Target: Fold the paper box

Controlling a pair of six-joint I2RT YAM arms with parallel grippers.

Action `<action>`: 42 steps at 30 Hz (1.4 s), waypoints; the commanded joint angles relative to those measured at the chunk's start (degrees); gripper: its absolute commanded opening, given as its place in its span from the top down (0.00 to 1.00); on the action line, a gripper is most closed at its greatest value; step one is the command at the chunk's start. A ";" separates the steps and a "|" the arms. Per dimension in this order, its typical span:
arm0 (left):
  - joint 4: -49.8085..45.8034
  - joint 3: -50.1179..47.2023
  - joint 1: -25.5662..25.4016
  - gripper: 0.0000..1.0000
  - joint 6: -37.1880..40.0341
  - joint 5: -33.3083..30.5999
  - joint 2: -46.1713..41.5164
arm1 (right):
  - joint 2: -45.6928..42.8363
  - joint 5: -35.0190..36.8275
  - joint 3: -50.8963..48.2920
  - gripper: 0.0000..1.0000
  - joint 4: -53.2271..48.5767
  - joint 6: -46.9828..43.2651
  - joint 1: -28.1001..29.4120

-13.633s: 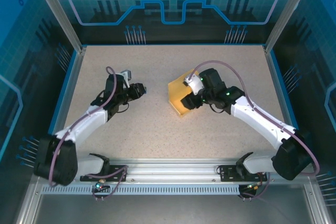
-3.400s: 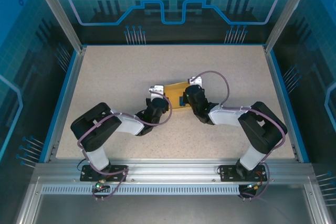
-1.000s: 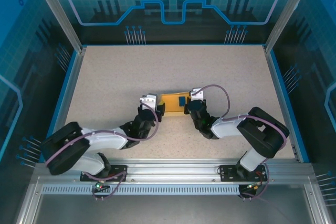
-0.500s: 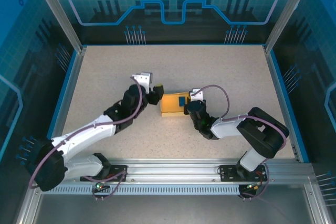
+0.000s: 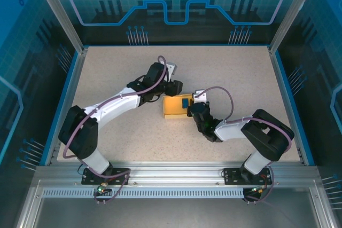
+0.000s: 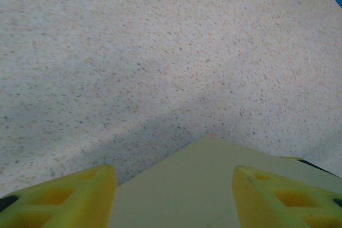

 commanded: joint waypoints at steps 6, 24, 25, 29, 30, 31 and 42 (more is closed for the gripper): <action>-4.72 1.27 0.33 0.41 1.88 8.08 2.09 | 1.07 1.51 -0.67 0.98 -1.76 -0.27 0.95; -3.39 -2.55 -2.88 0.42 1.92 7.91 3.16 | -1.24 3.13 -2.06 0.85 -4.36 -0.32 2.23; -3.32 -2.72 -3.08 0.41 1.94 7.77 3.17 | -1.49 3.16 -2.23 0.84 -4.53 -0.22 2.32; -3.04 -3.30 -3.60 0.41 1.88 7.28 3.30 | -3.19 3.51 -2.92 0.79 -5.71 -0.35 2.85; -3.03 -3.40 -3.74 0.42 1.89 7.16 3.27 | -3.81 3.58 -3.16 0.77 -6.38 -0.47 2.98; -3.03 -3.46 -3.75 0.41 1.86 7.16 3.25 | -4.33 3.66 -3.46 0.75 -6.94 -0.44 3.14; -1.08 -4.16 -3.85 0.42 1.29 6.61 3.93 | -15.00 4.46 -7.19 0.64 -18.49 1.50 7.11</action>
